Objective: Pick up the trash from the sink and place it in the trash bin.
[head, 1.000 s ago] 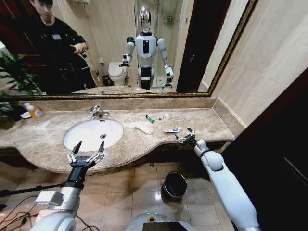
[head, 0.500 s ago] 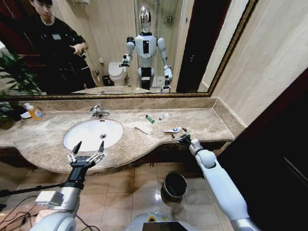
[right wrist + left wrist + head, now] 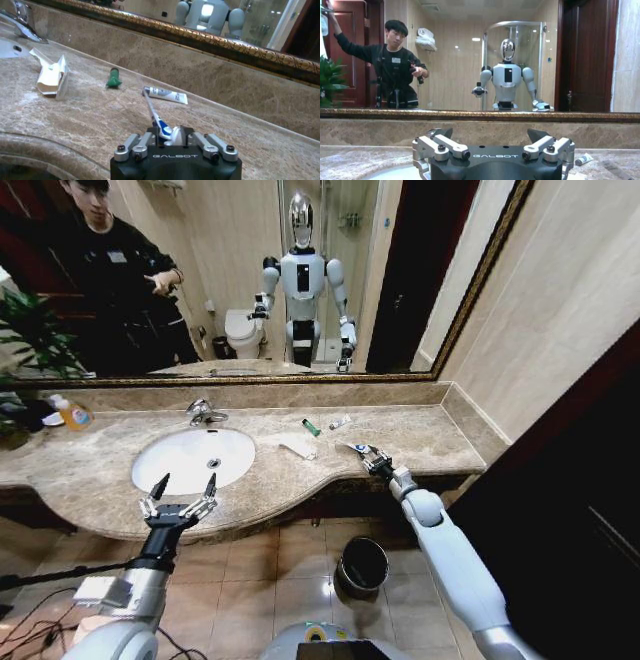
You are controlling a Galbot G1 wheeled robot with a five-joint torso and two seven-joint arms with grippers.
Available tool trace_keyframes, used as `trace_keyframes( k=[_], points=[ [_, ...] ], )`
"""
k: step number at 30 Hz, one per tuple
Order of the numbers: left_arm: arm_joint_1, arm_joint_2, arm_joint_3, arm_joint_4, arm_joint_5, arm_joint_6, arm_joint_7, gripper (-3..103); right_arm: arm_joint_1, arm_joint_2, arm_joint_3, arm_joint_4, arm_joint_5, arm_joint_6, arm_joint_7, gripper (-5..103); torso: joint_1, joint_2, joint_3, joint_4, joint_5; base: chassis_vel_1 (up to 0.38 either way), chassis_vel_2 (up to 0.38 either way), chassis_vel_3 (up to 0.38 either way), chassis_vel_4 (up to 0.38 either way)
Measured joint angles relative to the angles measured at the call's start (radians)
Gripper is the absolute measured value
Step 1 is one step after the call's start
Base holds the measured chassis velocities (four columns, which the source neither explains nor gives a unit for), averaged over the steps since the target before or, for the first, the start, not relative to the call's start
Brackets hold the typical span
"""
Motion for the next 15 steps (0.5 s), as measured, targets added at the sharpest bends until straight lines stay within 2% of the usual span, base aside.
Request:
trace_keyframes(
  k=[3, 6, 9, 15],
  points=[
    [0.000, 0.000, 0.000, 0.000, 0.000, 0.000, 0.000, 100, 0.000, 0.003, -0.002, -0.001, 0.000, 0.001, -0.001, 20, 0.000, 0.000, 0.000, 0.0002, 0.0002, 0.000, 0.000, 0.000, 0.000],
    [0.000, 0.000, 0.000, 0.000, 0.000, 0.000, 0.000, 100, -0.002, 0.007, -0.003, -0.007, 0.000, 0.000, -0.002, 4, 0.000, 0.000, 0.000, -0.0001, 0.0008, 0.000, 0.000, 0.000, 0.000],
    [0.000, 0.000, 0.000, 0.000, 0.000, 0.000, 0.000, 100, -0.002, 0.008, -0.003, -0.007, 0.003, 0.006, -0.002, 1, 0.000, 0.000, 0.000, -0.0002, 0.0004, 0.000, 0.000, 0.000, 0.000],
    [0.000, 0.000, 0.000, 0.000, 0.000, 0.000, 0.000, 100, -0.005, 0.012, 0.000, -0.001, 0.009, 0.008, -0.001, 0, 0.000, 0.000, 0.000, 0.0001, 0.0003, 0.000, 0.000, 0.000, 0.000]
  ],
)
